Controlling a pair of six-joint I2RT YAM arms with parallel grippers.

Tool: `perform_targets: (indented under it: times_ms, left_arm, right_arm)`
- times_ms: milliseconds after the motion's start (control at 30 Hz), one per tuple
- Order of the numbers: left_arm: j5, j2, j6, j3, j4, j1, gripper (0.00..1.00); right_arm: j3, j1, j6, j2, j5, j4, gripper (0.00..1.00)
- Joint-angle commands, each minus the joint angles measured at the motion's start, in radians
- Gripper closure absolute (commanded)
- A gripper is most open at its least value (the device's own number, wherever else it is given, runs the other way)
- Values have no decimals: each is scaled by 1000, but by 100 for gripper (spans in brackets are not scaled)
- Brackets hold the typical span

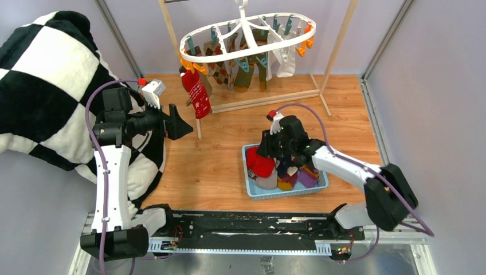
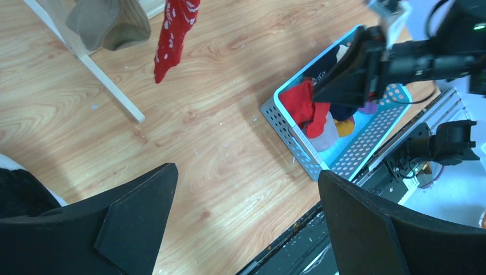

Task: Remove the socks clipped to the hanger
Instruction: Place the sock in the bin.

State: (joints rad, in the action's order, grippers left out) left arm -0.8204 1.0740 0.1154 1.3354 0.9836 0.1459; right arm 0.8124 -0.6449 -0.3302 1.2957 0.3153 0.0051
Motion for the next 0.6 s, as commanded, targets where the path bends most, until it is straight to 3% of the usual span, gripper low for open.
perform_targets:
  times_ms: [0,100,267,300,433,500,567]
  left_arm:
    - [-23,-29,-10,25,7,24,0]
    - [-28,-32,-17,25,8,48,0]
    - [-63,-15,-14,26,7,100,0]
    - [-63,-12,-11,24,7,102,0]
    - [-67,-1,-10,8,7,104,0]
    - [-65,4,-14,4,7,106,0]
    - [-57,9,-24,4,7,107,0]
  right_arm:
    - [-50,17,-102,127,44,154,74]
    - [-89,18,-114,164,-21,176,82]
    - [-155,4,-109,141,-181,167,86]
    - [-164,-10,-98,107,-220,166,81]
    - [-126,-112,-23,-73,-400,144,43]
    - [-70,-161,23,-119,-473,145,34]
    - [-9,-207,76,-124,-543,177,16]
